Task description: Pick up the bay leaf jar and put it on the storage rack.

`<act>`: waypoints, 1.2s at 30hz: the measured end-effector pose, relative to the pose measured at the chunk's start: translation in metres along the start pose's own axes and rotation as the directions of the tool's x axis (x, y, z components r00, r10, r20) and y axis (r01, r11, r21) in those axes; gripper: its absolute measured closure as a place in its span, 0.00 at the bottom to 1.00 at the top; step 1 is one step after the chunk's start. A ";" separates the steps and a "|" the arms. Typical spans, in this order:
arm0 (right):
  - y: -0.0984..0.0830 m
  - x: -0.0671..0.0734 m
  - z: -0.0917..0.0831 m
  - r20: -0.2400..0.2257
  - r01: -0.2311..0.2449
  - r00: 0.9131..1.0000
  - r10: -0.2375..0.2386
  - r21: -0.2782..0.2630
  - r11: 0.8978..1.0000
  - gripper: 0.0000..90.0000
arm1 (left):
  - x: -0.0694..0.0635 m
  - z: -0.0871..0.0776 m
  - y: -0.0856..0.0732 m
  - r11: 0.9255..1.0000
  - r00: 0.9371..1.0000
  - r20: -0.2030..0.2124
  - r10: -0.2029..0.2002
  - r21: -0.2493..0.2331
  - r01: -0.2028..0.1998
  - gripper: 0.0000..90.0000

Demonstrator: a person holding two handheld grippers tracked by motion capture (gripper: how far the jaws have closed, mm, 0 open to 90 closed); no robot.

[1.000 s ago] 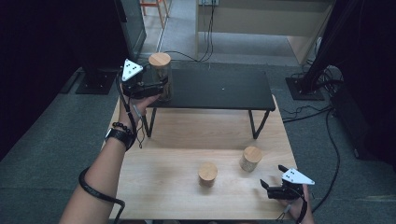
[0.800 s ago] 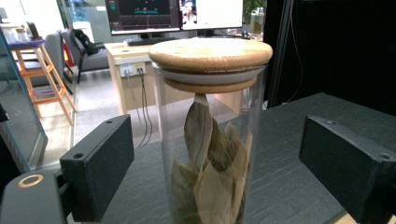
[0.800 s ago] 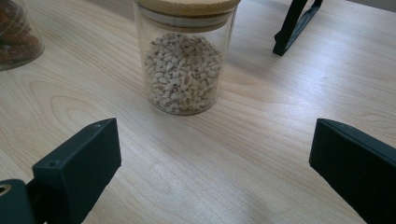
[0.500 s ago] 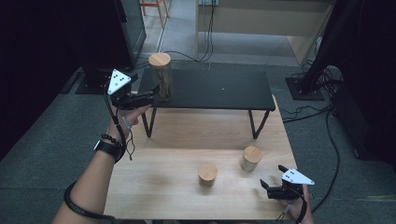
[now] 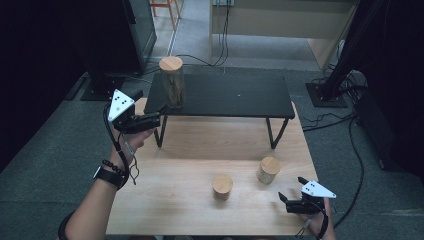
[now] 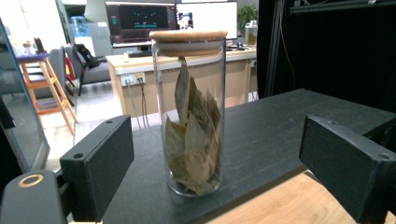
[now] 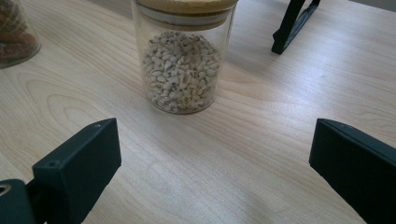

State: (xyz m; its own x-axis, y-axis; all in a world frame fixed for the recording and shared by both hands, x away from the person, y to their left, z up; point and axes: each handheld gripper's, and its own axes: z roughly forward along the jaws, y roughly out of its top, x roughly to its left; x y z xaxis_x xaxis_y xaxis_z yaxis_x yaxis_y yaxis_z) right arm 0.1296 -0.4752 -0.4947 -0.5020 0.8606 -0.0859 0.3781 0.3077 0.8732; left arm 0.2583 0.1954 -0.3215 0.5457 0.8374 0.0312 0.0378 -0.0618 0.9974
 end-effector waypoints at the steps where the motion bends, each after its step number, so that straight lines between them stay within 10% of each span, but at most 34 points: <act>1: 0.000 0.000 0.000 0.000 -0.002 1.000 0.002 0.000 1.000 0.02 | 0.000 -0.001 -0.001 1.000 1.000 0.000 0.002 0.002 -0.002 0.11; 36: 0.001 0.002 0.000 0.009 0.002 1.000 -0.002 0.004 1.000 0.02 | -0.008 -0.036 -0.089 0.999 1.000 0.002 -0.023 0.035 0.023 0.11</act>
State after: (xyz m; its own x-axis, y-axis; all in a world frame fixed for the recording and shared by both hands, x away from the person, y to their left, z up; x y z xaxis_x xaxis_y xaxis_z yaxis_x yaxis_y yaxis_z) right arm 0.1286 -0.4730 -0.4944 -0.4959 0.8635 -0.0920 0.3799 0.3110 0.8712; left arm 0.2206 0.2134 -0.4078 0.5462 0.8376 0.0082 0.0797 -0.0618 0.9949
